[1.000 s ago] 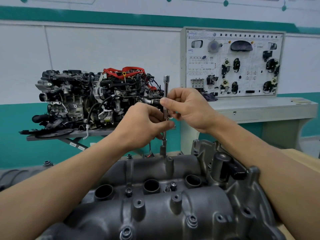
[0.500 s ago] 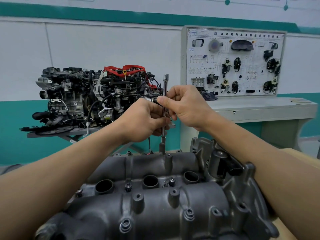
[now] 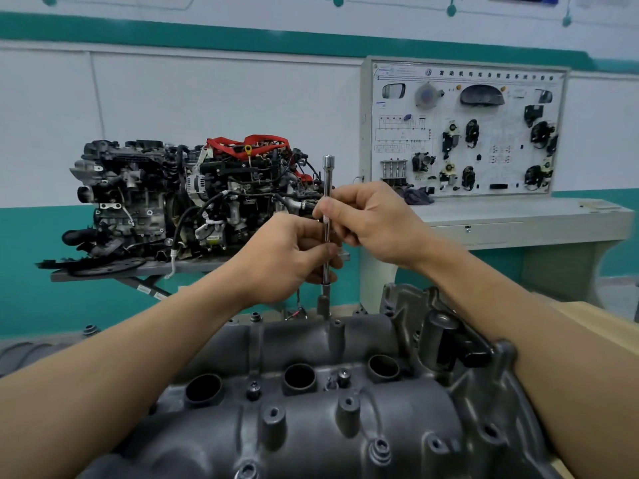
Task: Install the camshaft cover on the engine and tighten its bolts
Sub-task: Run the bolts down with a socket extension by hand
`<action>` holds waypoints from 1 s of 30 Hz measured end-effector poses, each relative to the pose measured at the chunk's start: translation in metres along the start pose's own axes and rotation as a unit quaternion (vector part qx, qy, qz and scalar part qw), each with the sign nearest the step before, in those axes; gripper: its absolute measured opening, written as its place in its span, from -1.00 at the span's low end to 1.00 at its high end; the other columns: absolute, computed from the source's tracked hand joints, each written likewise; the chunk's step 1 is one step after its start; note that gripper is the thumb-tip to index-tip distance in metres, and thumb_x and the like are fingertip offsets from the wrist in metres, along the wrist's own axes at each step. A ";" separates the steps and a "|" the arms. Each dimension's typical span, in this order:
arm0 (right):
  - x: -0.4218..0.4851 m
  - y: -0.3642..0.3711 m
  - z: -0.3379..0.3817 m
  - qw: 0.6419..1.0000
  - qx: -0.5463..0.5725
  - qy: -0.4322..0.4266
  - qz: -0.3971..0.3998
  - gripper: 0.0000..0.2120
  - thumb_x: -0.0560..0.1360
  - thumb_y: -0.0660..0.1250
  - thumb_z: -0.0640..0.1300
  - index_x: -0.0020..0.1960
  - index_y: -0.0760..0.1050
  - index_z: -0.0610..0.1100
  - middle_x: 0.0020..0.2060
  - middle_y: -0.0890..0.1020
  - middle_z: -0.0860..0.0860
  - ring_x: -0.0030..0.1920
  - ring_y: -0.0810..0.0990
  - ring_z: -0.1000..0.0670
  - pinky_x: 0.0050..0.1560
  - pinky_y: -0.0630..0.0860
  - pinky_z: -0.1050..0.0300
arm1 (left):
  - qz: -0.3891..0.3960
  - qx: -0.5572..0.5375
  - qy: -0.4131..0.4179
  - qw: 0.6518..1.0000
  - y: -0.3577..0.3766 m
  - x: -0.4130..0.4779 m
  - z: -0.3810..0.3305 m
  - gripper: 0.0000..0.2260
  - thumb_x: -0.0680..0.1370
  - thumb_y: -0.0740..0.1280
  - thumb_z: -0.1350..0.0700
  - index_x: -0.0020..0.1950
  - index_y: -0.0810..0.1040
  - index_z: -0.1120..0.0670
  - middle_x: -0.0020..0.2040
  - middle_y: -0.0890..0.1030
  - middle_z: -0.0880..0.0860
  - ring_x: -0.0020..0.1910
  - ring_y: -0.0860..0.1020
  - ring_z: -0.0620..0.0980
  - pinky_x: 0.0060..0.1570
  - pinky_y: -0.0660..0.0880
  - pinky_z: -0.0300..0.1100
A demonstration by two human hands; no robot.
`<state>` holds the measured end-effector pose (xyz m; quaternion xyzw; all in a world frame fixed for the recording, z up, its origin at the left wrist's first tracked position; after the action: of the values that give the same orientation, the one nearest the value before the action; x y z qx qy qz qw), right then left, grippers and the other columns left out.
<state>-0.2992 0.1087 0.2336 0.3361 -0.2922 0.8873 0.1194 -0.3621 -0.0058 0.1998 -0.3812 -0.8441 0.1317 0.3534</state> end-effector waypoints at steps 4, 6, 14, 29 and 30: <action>0.003 -0.002 0.002 0.999 -0.048 -0.024 -0.001 -0.68 0.61 0.32 -0.17 -0.18 0.55 -0.42 -0.47 0.55 -0.09 -0.46 0.47 -0.04 -0.42 0.42 0.11 | 0.008 -0.015 0.004 1.000 0.000 0.000 0.000 -0.89 0.61 0.32 0.28 0.00 0.65 0.18 -0.10 0.72 0.21 -0.23 0.71 -0.01 -0.22 0.62 -0.25; 0.004 -0.003 0.003 0.998 -0.059 -0.035 -0.004 -0.66 0.59 0.35 -0.16 -0.27 0.53 -0.38 -0.47 0.58 -0.12 -0.48 0.49 -0.02 -0.43 0.44 0.12 | 0.023 -0.022 0.006 0.999 -0.001 0.000 0.000 -0.89 0.61 0.32 0.28 0.00 0.64 0.17 -0.07 0.71 0.22 -0.19 0.71 0.00 -0.20 0.63 -0.24; 0.006 -0.004 0.006 0.998 -0.068 -0.002 -0.009 -0.63 0.60 0.34 -0.18 -0.34 0.51 -0.34 -0.46 0.60 -0.17 -0.48 0.55 -0.04 -0.40 0.50 0.20 | 0.010 -0.009 -0.038 0.999 0.006 -0.006 0.002 -0.86 0.65 0.27 0.20 -0.04 0.60 0.16 -0.12 0.71 0.19 -0.21 0.67 0.00 -0.12 0.62 -0.04; 0.008 -0.014 0.061 0.988 -0.146 0.037 -0.045 -0.59 0.63 0.28 -0.10 -0.23 0.45 -0.43 -0.42 0.48 -0.19 -0.42 0.42 -0.02 -0.33 0.43 0.02 | -0.031 -0.061 -0.036 0.997 0.004 -0.010 -0.035 -0.83 0.66 0.25 0.19 -0.10 0.57 0.15 -0.23 0.67 0.11 -0.31 0.65 0.01 -0.26 0.61 -0.15; 0.009 -0.019 0.067 0.987 -0.143 0.041 -0.056 -0.59 0.63 0.28 -0.09 -0.21 0.47 -0.43 -0.42 0.48 -0.18 -0.44 0.43 -0.01 -0.36 0.42 0.03 | -0.032 -0.064 -0.029 0.997 0.000 -0.010 -0.041 -0.81 0.66 0.25 0.17 -0.10 0.57 0.17 -0.23 0.67 0.11 -0.31 0.66 0.01 -0.28 0.60 -0.18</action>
<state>-0.2630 0.0842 0.2882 0.2943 -0.3918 0.8415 0.2276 -0.3285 -0.0148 0.2240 -0.3720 -0.8725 0.0768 0.3072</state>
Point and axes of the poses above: each hand's wrist, its own x-axis towards the middle knuckle, its own y-axis out of the palm, z = x × y, the point moved 5 cm from there along x, towards the middle knuckle
